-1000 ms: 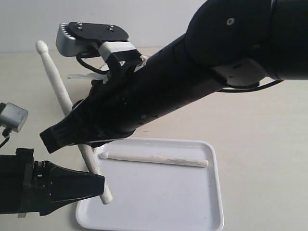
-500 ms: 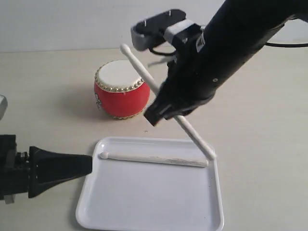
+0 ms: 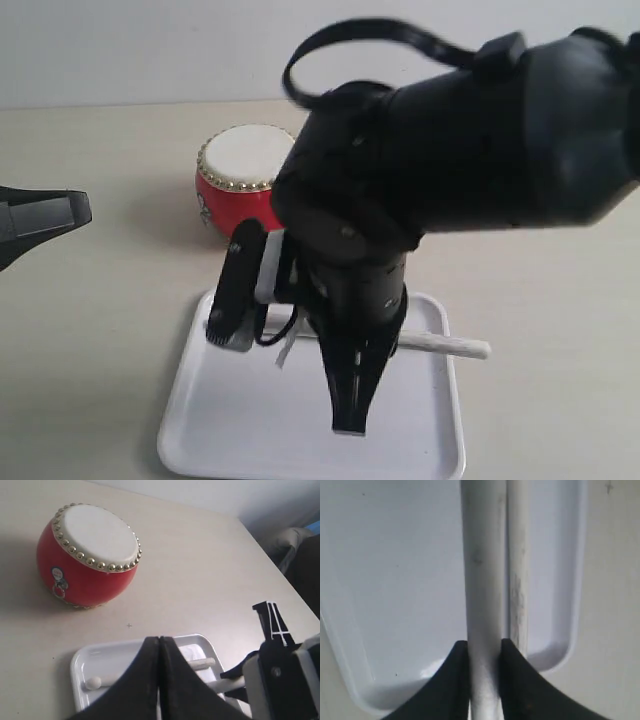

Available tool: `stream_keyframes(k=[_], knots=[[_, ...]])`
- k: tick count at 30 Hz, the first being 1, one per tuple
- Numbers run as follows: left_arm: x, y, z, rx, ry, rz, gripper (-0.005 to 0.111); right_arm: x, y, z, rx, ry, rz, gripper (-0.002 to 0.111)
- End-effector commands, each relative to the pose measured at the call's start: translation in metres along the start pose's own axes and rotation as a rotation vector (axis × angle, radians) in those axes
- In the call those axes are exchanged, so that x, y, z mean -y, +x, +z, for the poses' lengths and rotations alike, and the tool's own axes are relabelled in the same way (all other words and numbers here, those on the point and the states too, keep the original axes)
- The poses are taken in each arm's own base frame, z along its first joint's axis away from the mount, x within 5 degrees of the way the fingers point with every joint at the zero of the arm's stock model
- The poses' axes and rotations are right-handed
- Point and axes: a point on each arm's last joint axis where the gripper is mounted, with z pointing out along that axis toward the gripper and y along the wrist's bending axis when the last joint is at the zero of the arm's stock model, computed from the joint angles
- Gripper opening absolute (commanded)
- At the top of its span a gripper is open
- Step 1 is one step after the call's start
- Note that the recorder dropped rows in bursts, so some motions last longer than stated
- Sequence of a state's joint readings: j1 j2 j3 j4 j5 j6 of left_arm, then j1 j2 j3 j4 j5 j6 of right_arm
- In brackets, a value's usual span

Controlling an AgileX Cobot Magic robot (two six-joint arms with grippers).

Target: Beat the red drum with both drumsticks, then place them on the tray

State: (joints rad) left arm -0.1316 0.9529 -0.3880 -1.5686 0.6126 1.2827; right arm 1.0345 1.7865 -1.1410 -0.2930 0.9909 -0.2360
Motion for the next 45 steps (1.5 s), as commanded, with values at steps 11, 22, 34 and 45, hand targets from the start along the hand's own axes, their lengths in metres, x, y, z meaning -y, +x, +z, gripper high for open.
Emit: stream_keyframes(k=[11,22,34,45], knots=[[0.000,-0.003,-0.002,0.008,-0.014,0.016,0.000,-0.030,-0.028,0.037,-0.007,-0.015,-0.013,0.000],[0.000,-0.003,-0.002,0.008,-0.014,0.016,0.000,-0.033,-0.032,0.048,-0.005,-0.034,-0.013,0.001],[0.001,-0.002,-0.002,0.003,-0.001,0.017,0.000,-0.034,-0.031,0.048,-0.010,-0.036,-0.010,0.022],[0.001,-0.002,-0.002,0.002,0.002,0.017,0.000,-0.034,-0.031,0.048,-0.010,-0.036,-0.003,0.022]])
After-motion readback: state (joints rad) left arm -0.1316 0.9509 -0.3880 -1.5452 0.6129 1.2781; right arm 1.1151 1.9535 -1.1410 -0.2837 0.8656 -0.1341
